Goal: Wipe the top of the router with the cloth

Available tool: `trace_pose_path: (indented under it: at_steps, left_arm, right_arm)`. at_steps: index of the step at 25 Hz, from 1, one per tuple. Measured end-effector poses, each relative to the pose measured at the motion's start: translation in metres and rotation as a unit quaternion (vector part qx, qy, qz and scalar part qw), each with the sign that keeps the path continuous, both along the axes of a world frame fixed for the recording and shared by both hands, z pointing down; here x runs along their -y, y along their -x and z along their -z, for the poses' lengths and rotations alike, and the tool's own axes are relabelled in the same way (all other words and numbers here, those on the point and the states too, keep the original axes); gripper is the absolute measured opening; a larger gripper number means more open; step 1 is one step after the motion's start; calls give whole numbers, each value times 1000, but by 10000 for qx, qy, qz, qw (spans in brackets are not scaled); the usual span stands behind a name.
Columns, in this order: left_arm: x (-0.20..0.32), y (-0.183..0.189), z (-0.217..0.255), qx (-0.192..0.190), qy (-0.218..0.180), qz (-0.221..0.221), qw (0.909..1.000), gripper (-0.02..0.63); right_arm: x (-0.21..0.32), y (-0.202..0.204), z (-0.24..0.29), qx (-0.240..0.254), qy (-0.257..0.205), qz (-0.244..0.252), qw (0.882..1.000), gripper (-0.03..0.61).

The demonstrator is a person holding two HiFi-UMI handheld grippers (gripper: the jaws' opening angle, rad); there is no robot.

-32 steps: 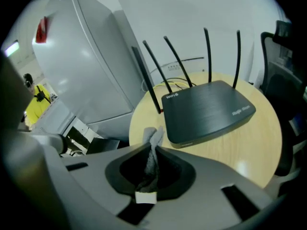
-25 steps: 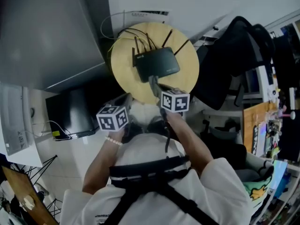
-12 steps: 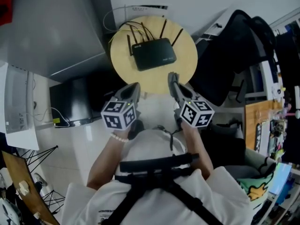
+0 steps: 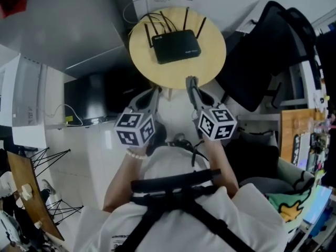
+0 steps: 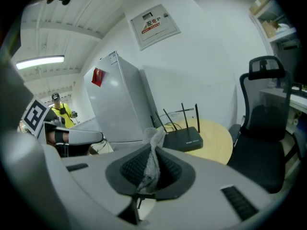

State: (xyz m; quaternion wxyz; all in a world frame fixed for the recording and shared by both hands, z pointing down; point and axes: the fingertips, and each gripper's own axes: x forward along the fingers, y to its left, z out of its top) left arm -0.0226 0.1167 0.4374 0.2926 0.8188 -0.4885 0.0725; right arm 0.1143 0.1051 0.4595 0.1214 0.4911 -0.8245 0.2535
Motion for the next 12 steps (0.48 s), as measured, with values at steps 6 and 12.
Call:
trace_pose_path:
  at_steps: [6, 12]
  left_arm:
    - [-5, 5, 5, -40, -59, 148, 9999, -3]
    - [-2, -9, 15, -111, -136, 62, 9998, -3]
  right_arm:
    - [-2, -1, 13, 69, -108, 65, 9999, 34]
    - [-1, -3, 25, 98, -213, 153, 9996, 34]
